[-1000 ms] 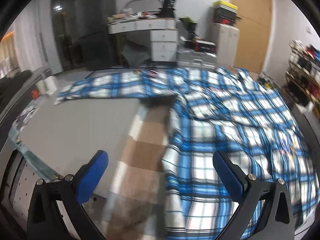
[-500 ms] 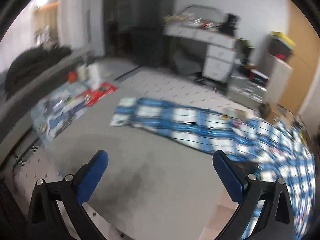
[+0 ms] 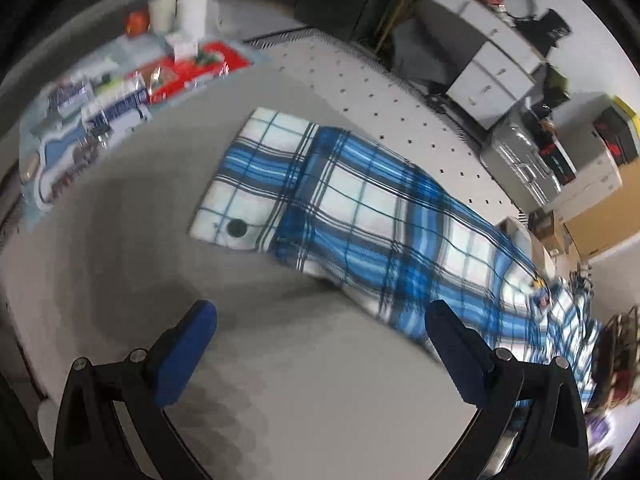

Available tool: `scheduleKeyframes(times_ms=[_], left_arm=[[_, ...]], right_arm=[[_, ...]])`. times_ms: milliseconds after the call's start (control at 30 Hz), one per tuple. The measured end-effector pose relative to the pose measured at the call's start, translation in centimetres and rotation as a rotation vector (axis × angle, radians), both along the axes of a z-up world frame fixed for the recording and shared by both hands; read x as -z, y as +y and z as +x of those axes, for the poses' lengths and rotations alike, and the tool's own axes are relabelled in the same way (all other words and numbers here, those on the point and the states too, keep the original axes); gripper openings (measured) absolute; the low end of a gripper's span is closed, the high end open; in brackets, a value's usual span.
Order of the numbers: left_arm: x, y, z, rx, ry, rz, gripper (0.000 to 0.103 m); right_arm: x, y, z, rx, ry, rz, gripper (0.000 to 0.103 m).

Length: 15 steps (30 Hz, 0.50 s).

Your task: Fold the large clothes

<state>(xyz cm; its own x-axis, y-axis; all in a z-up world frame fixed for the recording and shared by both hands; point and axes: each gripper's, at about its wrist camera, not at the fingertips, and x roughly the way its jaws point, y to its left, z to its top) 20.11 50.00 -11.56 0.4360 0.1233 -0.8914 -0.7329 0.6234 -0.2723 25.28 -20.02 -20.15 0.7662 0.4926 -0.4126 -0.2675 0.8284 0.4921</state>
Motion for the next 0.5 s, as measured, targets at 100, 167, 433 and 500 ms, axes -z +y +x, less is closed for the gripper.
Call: scheduleKeyframes(times_ms=[100, 167, 433, 500], left_arm=[[0.2, 0.9, 0.4, -0.077, 0.011, -0.041, 0.101], [0.2, 1.1, 0.8, -0.109, 0.03, -0.017, 0.1], [-0.5, 0.0, 2.8, -0.172, 0.205, 0.16, 0.047], [-1.0, -0.9, 3.4, -0.16, 0.206, 0.191, 0.015]], right_arm=[[-0.1, 0.6, -0.2, -0.015, -0.002, -0.022, 0.103], [-0.3, 1.0, -0.5, -0.022, -0.02, -0.041, 0.103], [-0.3, 0.9, -0.6, -0.025, -0.034, -0.032, 0.103], [-0.1, 0.3, -0.5, -0.014, -0.019, -0.002, 0.103]])
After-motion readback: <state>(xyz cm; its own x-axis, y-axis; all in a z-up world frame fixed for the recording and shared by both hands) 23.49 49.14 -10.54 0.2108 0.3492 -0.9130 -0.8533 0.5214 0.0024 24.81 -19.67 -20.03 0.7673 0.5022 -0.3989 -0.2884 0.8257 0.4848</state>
